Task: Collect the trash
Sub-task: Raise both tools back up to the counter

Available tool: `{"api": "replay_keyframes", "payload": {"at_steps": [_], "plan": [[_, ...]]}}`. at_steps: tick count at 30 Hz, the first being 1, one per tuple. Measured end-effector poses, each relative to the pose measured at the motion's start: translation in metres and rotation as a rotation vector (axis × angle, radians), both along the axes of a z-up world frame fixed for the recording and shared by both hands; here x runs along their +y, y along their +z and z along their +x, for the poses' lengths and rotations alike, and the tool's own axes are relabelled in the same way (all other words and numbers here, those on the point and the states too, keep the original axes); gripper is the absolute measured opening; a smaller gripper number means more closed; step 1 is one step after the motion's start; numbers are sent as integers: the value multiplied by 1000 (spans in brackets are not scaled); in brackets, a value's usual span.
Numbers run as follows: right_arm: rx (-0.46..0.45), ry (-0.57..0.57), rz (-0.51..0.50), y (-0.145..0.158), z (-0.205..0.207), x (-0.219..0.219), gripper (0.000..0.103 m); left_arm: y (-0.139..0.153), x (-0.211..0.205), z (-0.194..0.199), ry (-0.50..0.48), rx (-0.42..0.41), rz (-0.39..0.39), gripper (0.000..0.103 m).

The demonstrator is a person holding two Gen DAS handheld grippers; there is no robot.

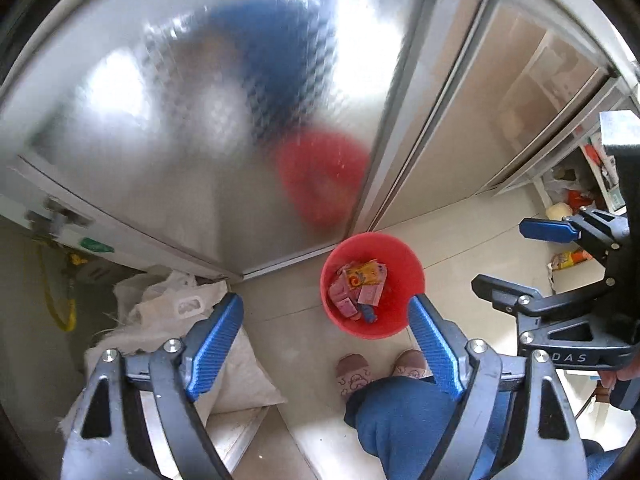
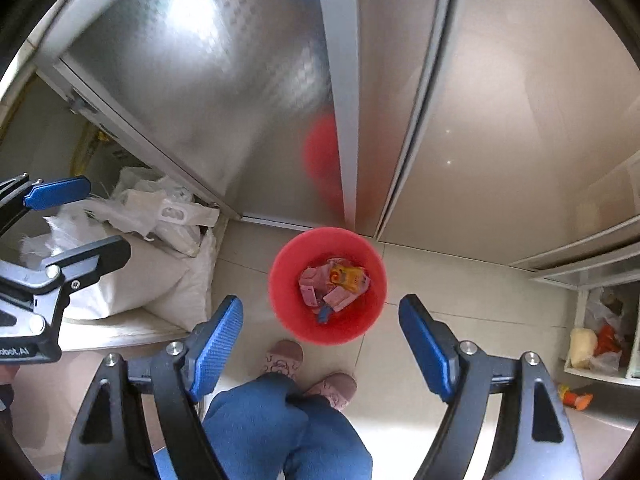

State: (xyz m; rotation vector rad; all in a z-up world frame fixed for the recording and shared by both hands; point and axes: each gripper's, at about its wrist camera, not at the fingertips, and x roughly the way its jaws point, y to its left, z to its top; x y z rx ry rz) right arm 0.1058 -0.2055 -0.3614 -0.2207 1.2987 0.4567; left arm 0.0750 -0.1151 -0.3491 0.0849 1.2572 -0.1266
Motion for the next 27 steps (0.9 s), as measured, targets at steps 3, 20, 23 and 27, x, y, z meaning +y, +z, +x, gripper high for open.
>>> {"api": "replay_keyframes", "payload": {"at_steps": [3,20,23,27], "plan": [[-11,4,-3,38,-5,-3,79,35,-1,-6,10,9,-13,89],[-182,66,10,210,1,8,102,211,23,-17,80,-148,21,103],[-205,90,28,225,13,19,102,226,43,-11,120,-164,19,103],[-241,154,30,242,33,53,102,244,75,5,194,-174,46,103]]}}
